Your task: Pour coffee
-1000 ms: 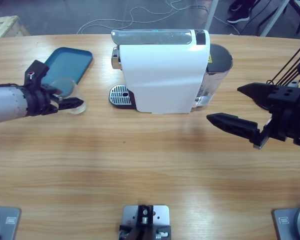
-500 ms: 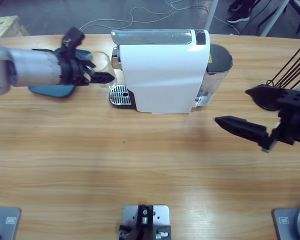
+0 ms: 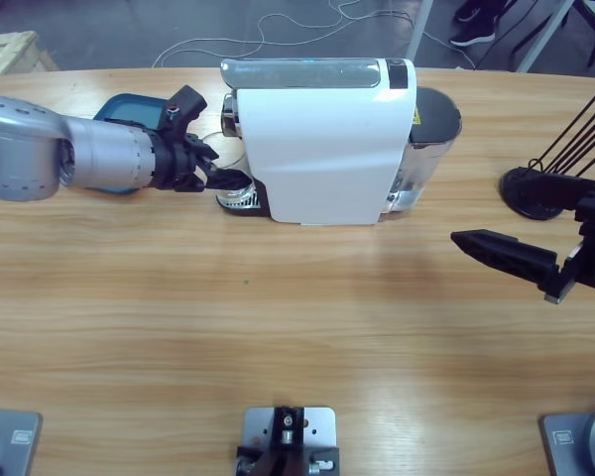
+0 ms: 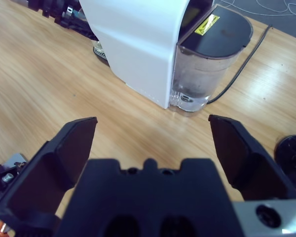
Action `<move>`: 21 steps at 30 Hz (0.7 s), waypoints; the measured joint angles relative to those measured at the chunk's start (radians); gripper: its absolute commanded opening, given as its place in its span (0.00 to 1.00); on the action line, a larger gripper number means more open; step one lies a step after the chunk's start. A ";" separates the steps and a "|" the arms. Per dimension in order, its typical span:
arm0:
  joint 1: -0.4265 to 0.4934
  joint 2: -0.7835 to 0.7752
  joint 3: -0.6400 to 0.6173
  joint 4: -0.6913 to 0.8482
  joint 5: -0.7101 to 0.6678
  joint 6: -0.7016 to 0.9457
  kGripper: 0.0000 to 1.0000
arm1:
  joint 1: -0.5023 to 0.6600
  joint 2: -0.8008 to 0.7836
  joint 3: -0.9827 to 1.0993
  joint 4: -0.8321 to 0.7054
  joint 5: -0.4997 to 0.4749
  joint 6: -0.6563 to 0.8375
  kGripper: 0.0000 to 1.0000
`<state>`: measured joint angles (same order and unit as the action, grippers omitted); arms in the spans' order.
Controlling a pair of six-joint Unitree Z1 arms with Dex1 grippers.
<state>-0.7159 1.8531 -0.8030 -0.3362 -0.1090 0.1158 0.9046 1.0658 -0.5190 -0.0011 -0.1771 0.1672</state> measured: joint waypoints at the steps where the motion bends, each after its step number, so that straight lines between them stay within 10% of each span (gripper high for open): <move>1: 0.000 0.003 -0.002 0.000 -0.001 0.000 0.55 | 0.000 -0.004 0.004 0.003 0.000 0.000 1.00; 3: 0.000 0.008 -0.006 -0.002 -0.006 0.000 0.95 | 0.000 -0.020 0.007 0.011 0.000 0.000 1.00; 4: 0.000 0.011 -0.009 -0.003 -0.009 0.000 0.98 | 0.000 -0.029 0.007 0.016 0.000 0.000 1.00; 21: 0.000 0.004 0.041 -0.003 0.007 -0.005 0.99 | 0.000 -0.066 0.007 0.044 0.000 0.000 1.00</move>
<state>-0.7161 1.8568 -0.7622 -0.3392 -0.1023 0.1111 0.9045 0.9997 -0.5122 0.0432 -0.1770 0.1672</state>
